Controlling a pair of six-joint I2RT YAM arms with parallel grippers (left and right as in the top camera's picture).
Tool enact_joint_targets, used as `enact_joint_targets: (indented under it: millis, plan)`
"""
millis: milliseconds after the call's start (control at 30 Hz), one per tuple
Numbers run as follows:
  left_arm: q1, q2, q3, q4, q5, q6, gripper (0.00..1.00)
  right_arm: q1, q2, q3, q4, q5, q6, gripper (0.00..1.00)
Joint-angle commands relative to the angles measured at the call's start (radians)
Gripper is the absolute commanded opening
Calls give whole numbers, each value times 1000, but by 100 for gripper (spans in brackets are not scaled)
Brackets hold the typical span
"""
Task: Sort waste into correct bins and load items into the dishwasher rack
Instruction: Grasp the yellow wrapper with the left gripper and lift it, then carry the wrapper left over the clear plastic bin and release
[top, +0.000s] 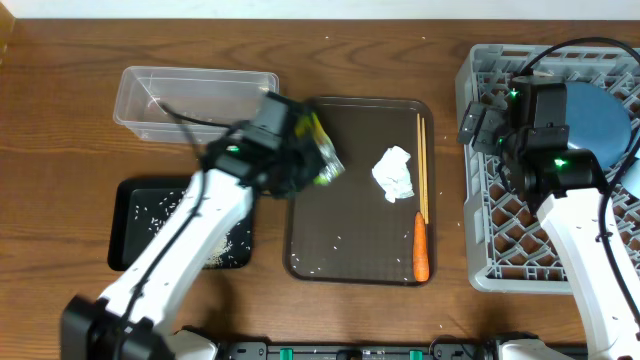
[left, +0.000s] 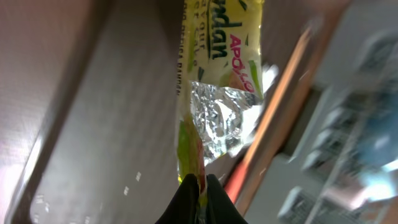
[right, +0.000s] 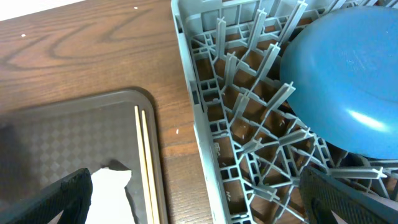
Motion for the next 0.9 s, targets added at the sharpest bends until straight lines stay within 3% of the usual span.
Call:
enact_joint_targets:
  millis: [0,167,367,600,800,833,867]
  plan:
    - [82,-51,7,50,-57,17,6,-1,-6,3,-1,17,2,99]
    - [183,-45,7,137,-232,-16,6,-1,-6,3,-1,17,2,99]
    - [282,21,6,206,-409,-310,6,-1,-6,3,-1,17,2,99]
    - [360,124,6,414,-419,-362,6,-1,-6,3,-1,17,2,99]
    - [369,201,6,427,-416,-437,7,-1,-6,3,-1,17,2,99]
    - [369,204,6,428,-416,-438,11,-1,-6,3,-1,17,2,99]
    - [369,208,6,431,-416,-441,24,-1,-6,3,-1,17,2,99]
